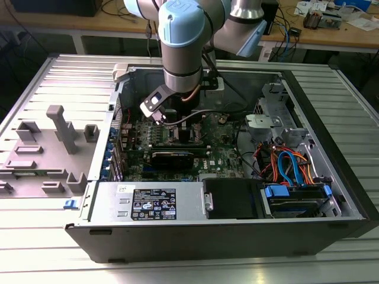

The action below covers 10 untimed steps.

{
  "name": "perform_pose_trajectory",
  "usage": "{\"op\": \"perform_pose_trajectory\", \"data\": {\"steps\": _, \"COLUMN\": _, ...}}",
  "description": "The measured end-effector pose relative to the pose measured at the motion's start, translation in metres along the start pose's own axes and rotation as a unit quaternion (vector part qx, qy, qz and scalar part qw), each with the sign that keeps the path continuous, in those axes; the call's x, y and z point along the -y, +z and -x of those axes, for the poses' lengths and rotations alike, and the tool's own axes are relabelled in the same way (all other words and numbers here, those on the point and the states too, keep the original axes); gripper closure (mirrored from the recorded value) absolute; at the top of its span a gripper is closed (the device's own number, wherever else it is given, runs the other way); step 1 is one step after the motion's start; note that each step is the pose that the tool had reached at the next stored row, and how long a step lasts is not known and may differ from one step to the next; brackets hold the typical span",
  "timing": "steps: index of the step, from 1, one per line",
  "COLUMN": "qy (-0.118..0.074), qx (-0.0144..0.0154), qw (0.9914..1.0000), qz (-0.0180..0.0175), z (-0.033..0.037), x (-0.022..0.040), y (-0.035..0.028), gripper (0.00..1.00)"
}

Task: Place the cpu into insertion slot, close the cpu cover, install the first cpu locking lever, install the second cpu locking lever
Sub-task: 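Place the cpu into insertion slot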

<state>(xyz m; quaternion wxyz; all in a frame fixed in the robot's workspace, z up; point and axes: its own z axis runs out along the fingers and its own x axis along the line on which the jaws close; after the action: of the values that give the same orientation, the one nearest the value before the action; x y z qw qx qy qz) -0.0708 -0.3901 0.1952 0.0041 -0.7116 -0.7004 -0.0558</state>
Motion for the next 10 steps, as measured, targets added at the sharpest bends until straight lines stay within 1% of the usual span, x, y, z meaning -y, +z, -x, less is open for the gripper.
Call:
{"op": "perform_pose_trajectory", "data": {"steps": 4, "qy": 0.000, "qx": 0.0002, "qw": 1.00000, "qz": -0.0003, "z": 0.0001, "x": 0.0000, "y": -0.0005, "gripper": 0.40}}
{"op": "perform_pose_trajectory", "data": {"steps": 6, "qy": 0.000, "qx": 0.0000, "qw": 1.00000, "qz": -0.0008, "z": -0.0002, "x": -0.0001, "y": -0.0023, "gripper": 0.40}}
{"op": "perform_pose_trajectory", "data": {"steps": 10, "qy": 0.000, "qx": 0.0014, "qw": 1.00000, "qz": -0.0013, "z": -0.0002, "x": -0.0003, "y": -0.0037, "gripper": 0.40}}
